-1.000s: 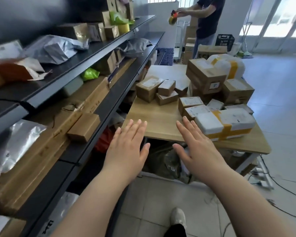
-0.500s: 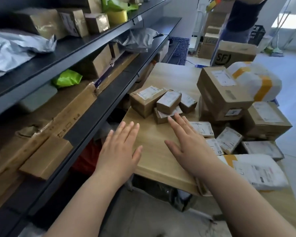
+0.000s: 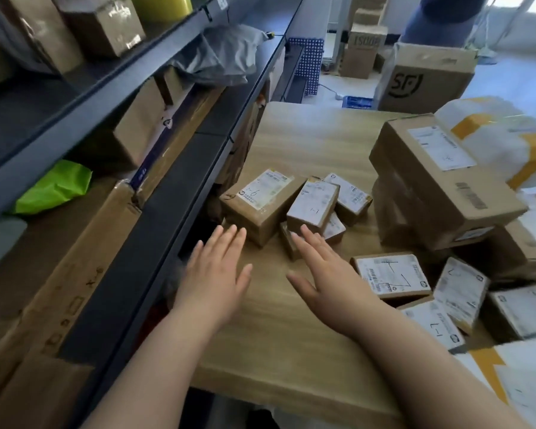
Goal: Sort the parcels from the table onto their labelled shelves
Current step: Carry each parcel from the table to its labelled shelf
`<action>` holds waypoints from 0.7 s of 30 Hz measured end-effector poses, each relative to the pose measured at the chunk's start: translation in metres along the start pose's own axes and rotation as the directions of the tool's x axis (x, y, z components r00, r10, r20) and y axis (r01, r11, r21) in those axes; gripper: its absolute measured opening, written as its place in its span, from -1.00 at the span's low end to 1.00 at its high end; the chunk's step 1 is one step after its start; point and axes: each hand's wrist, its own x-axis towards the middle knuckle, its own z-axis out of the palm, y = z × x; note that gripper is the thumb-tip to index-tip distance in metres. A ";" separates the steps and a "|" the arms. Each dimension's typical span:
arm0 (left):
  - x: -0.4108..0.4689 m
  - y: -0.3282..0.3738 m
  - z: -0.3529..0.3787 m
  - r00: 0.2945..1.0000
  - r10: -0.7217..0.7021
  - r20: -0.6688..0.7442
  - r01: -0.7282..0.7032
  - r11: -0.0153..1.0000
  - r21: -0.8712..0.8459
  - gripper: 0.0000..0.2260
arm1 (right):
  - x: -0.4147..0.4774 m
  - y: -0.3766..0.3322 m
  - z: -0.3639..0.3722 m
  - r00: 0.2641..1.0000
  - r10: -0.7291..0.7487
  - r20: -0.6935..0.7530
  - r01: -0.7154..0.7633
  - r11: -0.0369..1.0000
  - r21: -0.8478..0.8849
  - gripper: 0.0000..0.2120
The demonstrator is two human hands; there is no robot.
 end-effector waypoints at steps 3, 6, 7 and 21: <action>0.049 -0.022 0.005 0.999 -0.025 0.034 0.025 1.000 -0.016 -0.45 | 0.046 0.001 0.008 0.998 0.051 0.047 -0.053 0.998 0.035 -0.39; 0.092 -0.040 0.013 0.998 -0.027 0.052 0.028 0.999 -0.020 -0.45 | 0.086 0.001 0.022 0.991 0.091 0.102 -0.098 0.993 0.071 -0.39; 0.105 -0.047 0.017 0.998 -0.030 0.063 0.032 0.999 -0.027 -0.46 | 0.097 0.000 0.028 0.987 0.105 0.121 -0.115 0.990 0.083 -0.39; 0.205 -0.081 0.056 0.959 -0.211 0.188 0.268 0.889 -0.371 -0.46 | 0.174 0.010 0.070 0.943 0.274 0.187 -0.321 0.897 0.304 -0.39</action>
